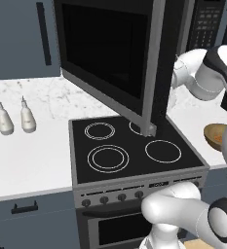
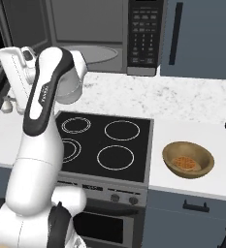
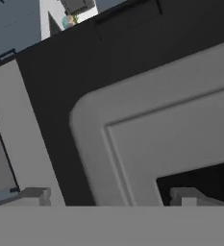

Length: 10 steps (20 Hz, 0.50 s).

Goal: Open the microwave, place the bowl with waffle inside the microwave, then close the microwave door and turn it on.

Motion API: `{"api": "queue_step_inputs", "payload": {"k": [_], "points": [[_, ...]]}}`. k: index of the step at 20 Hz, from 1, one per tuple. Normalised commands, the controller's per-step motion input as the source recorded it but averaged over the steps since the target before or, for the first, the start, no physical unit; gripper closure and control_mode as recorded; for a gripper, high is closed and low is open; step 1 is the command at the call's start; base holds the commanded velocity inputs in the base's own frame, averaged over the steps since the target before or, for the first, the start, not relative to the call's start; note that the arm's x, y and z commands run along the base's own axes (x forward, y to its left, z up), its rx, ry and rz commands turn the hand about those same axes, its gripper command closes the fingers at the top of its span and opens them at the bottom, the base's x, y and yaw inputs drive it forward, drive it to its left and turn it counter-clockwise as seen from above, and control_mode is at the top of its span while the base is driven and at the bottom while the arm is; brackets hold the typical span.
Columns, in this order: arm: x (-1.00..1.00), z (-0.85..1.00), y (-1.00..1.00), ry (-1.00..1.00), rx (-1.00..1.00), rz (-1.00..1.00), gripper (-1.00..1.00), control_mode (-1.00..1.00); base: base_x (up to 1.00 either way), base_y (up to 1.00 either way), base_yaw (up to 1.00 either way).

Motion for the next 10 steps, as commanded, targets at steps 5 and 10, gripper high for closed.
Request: {"api": "queue_step_inputs", "payload": {"k": [5, 10], "points": [[0.00, 0.05, 0.01, 0.00, -0.02, 0.01, -1.00, -1.00, 0.00, 0.00, 0.00], [-0.01, 0.00, 0.03, 0.00, 0.00, 0.00, -1.00, -1.00, 0.00, 0.00, 0.00]]}}
